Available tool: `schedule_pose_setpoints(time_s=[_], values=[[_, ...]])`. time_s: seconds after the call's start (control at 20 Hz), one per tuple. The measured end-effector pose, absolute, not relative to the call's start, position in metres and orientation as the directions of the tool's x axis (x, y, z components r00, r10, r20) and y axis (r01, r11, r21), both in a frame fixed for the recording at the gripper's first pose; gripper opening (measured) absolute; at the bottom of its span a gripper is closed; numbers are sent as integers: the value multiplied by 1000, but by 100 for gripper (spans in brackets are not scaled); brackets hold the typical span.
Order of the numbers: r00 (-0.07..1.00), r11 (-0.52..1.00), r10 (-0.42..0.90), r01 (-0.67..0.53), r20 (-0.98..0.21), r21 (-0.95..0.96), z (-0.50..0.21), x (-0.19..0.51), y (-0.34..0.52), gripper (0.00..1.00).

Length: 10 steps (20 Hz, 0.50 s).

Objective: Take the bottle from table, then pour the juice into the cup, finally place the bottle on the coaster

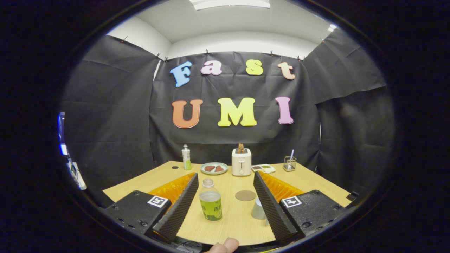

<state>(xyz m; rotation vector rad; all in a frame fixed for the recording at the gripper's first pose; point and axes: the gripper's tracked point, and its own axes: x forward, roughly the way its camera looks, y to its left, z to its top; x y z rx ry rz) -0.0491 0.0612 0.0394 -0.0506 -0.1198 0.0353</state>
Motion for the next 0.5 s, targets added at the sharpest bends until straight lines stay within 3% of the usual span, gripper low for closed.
schedule_pose_setpoints(time_s=[0.5], values=[[991, 998, 54, -51, 124, -24, 35, -43, 67, 100]])
